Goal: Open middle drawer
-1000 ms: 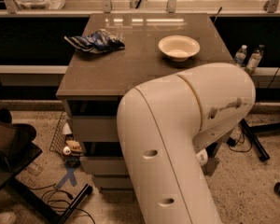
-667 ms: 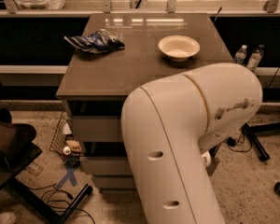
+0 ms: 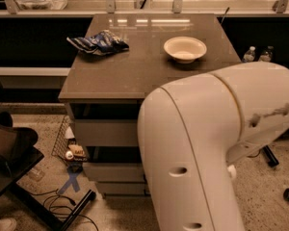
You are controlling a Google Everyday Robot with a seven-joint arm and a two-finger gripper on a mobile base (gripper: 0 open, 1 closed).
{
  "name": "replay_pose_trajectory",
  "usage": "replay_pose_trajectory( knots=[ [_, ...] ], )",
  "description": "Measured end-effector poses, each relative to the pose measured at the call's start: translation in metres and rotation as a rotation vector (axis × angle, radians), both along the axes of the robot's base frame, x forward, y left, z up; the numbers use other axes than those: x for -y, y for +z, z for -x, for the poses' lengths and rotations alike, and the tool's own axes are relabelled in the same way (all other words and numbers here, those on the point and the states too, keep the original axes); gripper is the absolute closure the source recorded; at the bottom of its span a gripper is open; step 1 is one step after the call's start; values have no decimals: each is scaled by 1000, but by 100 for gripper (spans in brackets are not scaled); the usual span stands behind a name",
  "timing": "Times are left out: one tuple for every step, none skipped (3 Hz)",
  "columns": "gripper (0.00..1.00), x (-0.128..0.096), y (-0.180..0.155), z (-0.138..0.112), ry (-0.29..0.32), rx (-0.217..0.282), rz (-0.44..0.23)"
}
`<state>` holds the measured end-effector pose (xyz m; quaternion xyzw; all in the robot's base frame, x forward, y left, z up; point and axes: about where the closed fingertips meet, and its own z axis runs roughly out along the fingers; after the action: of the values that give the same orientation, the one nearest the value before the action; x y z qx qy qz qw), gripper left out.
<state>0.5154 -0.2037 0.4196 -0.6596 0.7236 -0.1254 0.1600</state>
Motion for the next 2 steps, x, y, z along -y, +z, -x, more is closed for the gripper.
replay_pose_trajectory(
  knots=[
    [87,5,2,5,-12,-1,2],
    [100,7,4,6,-16,0,3]
  ],
)
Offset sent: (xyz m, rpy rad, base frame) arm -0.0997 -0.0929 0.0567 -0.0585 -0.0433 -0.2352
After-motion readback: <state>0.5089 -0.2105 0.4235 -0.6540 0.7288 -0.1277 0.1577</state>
